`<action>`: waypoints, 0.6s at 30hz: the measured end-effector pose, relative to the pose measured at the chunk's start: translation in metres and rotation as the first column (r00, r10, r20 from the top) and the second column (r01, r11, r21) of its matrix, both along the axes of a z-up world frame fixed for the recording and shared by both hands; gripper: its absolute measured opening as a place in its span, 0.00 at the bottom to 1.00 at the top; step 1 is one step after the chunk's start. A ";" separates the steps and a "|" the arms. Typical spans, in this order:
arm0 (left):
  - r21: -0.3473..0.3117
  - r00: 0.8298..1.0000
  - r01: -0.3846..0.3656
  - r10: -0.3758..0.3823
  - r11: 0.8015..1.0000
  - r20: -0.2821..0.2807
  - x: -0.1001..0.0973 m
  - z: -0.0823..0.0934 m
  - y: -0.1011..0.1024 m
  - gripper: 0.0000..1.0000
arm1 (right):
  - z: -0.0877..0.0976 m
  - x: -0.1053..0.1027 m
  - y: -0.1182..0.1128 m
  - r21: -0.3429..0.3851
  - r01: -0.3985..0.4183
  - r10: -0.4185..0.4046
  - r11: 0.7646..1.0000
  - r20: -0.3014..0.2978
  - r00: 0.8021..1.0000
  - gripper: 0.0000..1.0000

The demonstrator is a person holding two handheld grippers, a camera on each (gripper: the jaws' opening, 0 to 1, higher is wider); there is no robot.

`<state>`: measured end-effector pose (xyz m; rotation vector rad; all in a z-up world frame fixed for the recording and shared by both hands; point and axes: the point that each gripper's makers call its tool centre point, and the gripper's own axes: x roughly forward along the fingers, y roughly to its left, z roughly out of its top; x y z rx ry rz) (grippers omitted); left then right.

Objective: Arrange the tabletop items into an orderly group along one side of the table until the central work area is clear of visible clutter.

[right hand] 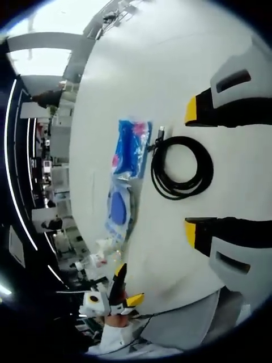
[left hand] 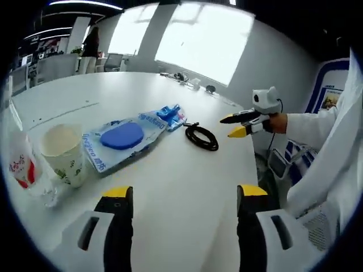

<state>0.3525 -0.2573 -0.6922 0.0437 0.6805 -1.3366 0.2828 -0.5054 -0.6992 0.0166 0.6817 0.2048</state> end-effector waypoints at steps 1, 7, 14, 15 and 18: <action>-0.002 1.000 -0.005 0.005 1.000 -0.001 0.000 0.001 0.004 0.76 | 0.000 -0.001 0.001 0.004 0.001 -0.001 1.000 0.000 1.000 0.63; -0.007 0.998 -0.068 0.068 0.998 0.018 0.007 0.006 0.035 0.79 | 0.001 -0.006 0.011 0.009 -0.013 0.013 1.000 0.004 1.000 0.66; -0.004 0.991 -0.121 0.121 0.993 0.058 0.014 0.012 0.071 0.81 | 0.009 -0.010 0.019 0.018 -0.015 0.014 1.000 0.015 1.000 0.68; -0.004 0.989 -0.132 0.132 0.991 0.063 0.015 0.013 0.077 0.81 | 0.009 -0.011 0.020 0.019 -0.016 0.016 1.000 0.018 1.000 0.68; -0.009 0.984 -0.165 0.165 0.986 0.067 0.018 0.017 0.091 0.82 | 0.009 -0.014 0.023 0.017 -0.019 0.019 1.000 0.016 1.000 0.69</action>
